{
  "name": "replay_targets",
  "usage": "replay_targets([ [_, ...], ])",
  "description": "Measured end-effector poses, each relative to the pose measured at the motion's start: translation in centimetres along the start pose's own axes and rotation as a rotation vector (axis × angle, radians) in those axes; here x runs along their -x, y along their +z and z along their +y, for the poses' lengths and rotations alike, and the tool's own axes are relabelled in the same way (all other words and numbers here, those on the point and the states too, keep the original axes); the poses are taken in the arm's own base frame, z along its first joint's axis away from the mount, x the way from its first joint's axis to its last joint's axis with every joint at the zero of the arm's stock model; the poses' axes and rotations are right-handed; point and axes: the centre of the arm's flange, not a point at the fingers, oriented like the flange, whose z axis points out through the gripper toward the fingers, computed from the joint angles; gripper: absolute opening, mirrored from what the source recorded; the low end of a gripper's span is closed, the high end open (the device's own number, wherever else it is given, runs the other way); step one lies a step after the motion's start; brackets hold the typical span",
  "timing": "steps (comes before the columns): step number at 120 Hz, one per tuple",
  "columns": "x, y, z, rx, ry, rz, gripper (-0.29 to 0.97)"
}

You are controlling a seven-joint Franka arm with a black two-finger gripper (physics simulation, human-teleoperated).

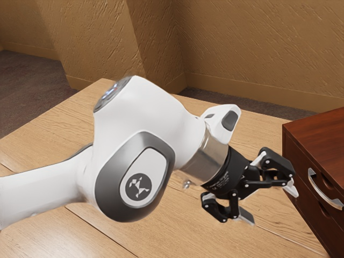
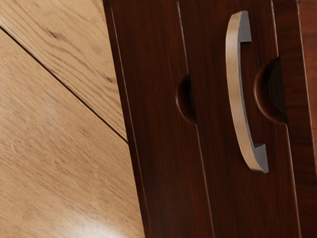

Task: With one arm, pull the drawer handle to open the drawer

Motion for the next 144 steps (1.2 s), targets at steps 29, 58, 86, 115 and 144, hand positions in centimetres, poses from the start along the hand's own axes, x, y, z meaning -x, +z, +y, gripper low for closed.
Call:
replay_targets([
  [29,-0.8,1.7,-0.1,0.009,-0.006,0.049,0.68],
  [58,-1.6,3.1,0.0,0.049,-0.024,0.051,0.68],
  [86,-1.8,3.8,0.1,0.073,-0.031,0.055,0.68],
  [115,-2.2,4.8,-0.5,0.069,-0.045,0.043,0.68],
  [144,-2.4,5.4,0.9,0.091,-0.007,0.032,0.68],
])
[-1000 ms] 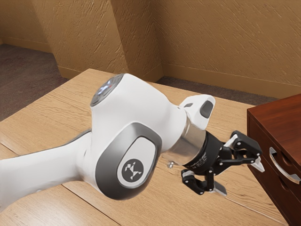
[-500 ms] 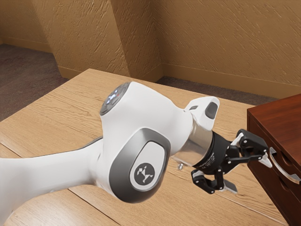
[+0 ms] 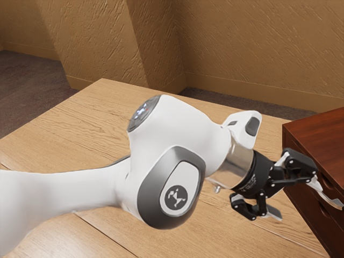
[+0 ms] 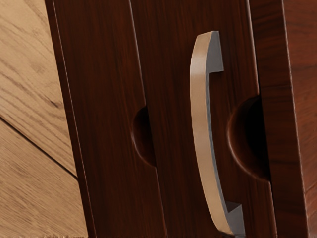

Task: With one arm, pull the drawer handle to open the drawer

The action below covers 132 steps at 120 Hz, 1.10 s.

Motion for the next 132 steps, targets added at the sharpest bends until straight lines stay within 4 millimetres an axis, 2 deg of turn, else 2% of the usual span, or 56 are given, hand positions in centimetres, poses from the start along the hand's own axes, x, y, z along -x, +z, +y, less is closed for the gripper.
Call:
replay_targets([
  [20,0.8,0.4,0.3,0.002,0.023,-0.004,0.68],
  [46,-0.2,0.8,-1.1,-0.022,0.002,0.007,0.68],
  [79,0.1,1.3,-0.9,-0.013,0.003,-0.006,0.68],
  [132,-0.4,2.7,-1.7,-0.013,-0.018,-0.024,0.68],
])
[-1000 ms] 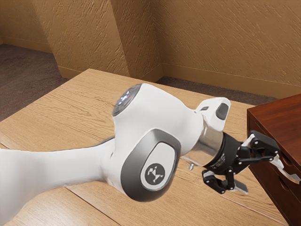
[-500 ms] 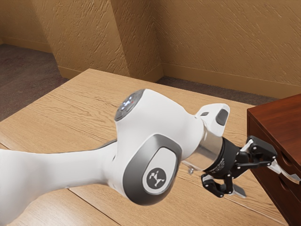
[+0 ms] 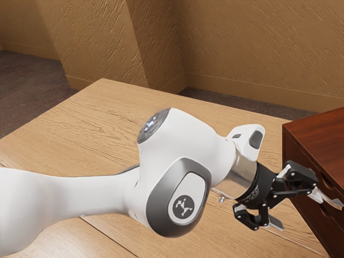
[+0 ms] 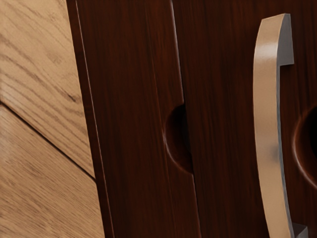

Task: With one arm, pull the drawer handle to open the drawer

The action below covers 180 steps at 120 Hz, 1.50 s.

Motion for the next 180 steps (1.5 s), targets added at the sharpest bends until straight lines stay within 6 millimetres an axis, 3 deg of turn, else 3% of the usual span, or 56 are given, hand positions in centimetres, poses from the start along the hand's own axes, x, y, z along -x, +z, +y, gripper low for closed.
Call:
replay_targets([
  [75,-1.6,-0.4,0.1,0.036,0.039,0.044,0.68],
  [110,-5.5,-0.2,-1.7,0.038,-0.01,0.068,0.68],
  [144,-4.5,0.0,-1.3,0.041,0.024,0.066,0.68],
  [180,-7.0,0.1,-2.5,0.006,0.032,0.118,0.68],
])
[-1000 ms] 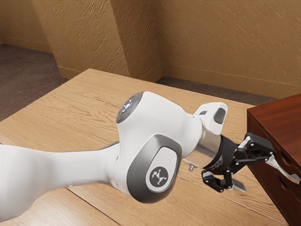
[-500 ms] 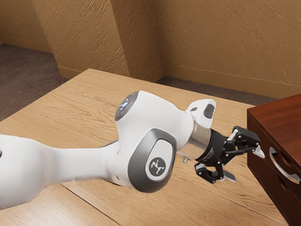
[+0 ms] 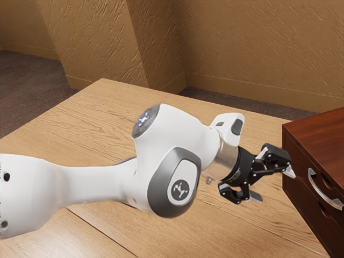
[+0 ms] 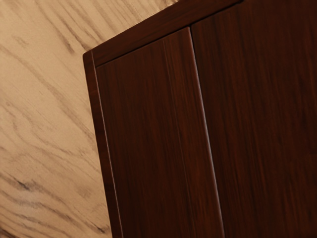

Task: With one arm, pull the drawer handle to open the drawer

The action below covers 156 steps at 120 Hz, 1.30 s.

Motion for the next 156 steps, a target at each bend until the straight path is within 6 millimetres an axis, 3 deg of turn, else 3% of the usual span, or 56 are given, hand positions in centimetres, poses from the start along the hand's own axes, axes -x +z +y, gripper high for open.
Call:
replay_targets([
  [77,1.4,0.8,3.0,0.033,0.049,-0.01,0.68],
  [113,2.1,2.7,2.4,0.012,0.048,-0.036,0.68],
  [156,2.2,2.2,2.2,0.005,0.052,-0.036,0.68],
])
